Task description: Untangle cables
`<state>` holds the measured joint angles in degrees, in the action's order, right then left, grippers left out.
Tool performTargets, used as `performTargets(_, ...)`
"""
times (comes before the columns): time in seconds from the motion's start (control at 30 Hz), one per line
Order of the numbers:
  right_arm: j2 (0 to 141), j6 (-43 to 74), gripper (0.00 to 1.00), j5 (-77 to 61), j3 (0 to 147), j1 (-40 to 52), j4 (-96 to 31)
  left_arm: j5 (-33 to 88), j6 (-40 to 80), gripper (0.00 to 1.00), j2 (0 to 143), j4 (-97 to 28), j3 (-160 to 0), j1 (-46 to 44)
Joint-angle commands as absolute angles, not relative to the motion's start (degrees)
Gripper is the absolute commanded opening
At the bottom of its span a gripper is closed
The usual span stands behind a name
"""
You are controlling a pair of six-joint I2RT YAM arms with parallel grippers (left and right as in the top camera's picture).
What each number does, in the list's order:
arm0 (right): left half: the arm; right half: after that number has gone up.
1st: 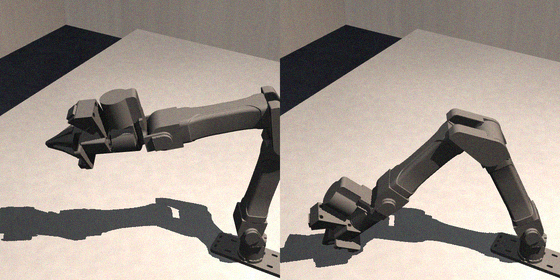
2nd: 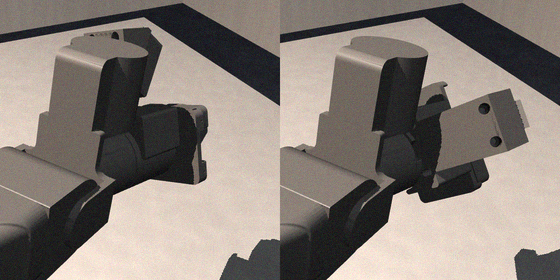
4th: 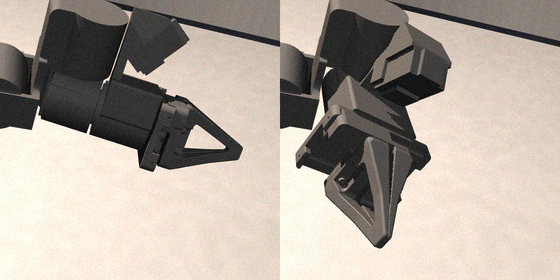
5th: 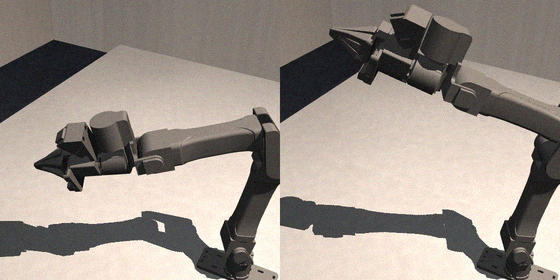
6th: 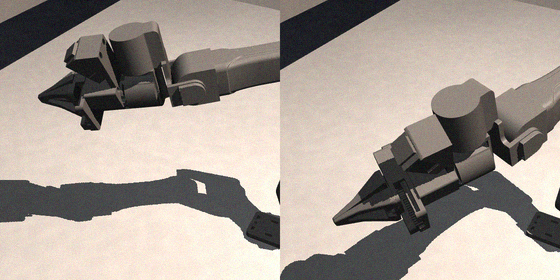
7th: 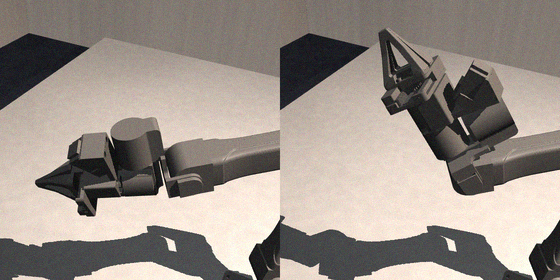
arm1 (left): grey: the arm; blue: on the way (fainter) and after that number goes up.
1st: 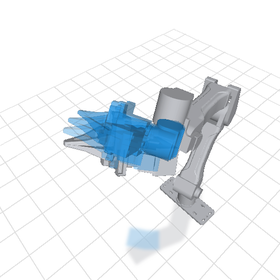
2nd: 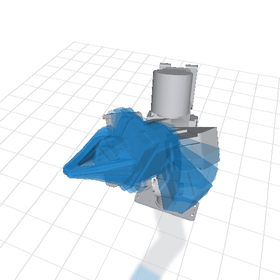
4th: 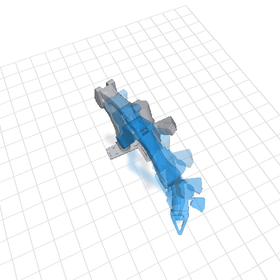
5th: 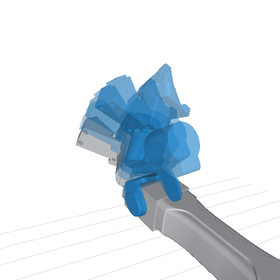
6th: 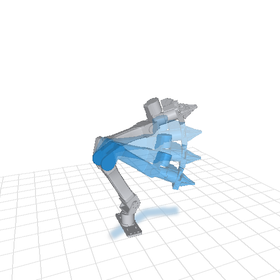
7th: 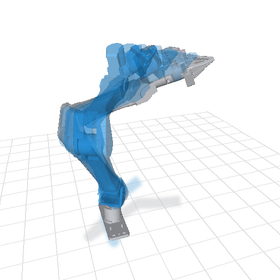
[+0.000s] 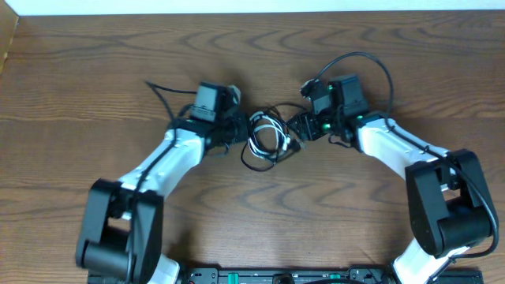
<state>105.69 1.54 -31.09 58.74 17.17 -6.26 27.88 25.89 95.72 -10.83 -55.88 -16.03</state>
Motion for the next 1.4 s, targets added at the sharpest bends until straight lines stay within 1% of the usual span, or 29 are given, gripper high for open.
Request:
performTargets(0.0, 105.1, 1.9, 0.65, -44.1, 58.5, 15.6, -5.9, 39.8, 28.9, 0.08, 94.7, -8.7, -57.5, -14.3)
performTargets(0.17, 105.1, 1.9, 0.69, -46.0, 58.5, 15.4, -6.0, 42.6, 31.6, 0.08, 94.7, -7.8, -57.5, -14.0)
performTargets(0.27, 105.1, 1.9, 0.69, -45.9, 58.5, 15.5, -5.9, 46.2, 31.7, 0.08, 94.7, -7.0, -57.5, -14.0)
performTargets(0.43, 105.1, 1.9, 0.7, -45.2, 58.4, 16.7, -6.0, 52.3, 34.8, 0.07, 94.7, -2.3, -57.5, -14.0)
performTargets(0.63, 105.1, 1.9, 0.73, -49.0, 58.4, 17.9, -5.9, 52.3, 35.9, 0.08, 94.7, 0.3, -57.5, -14.0)
performTargets(0.9, 105.1, 1.9, 0.73, -57.1, 58.4, 17.6, -3.2, 50.4, 36.7, 0.08, 94.7, 0.3, -57.5, -14.0)
performTargets(0.97, 105.1, 1.9, 0.72, -59.4, 58.4, 18.0, -2.8, 49.5, 39.1, 0.08, 94.7, 0.3, -57.5, -14.0)
performTargets(1.27, 105.1, 1.7, 0.71, -63.2, 58.4, 18.5, -0.3, 49.5, 47.6, 0.08, 94.7, 0.3, -57.5, -14.0)
performTargets(1.37, 105.1, 1.7, 0.67, -65.3, 58.4, 18.8, 1.1, 49.5, 51.3, 0.08, 94.7, 0.3, -57.5, -14.0)
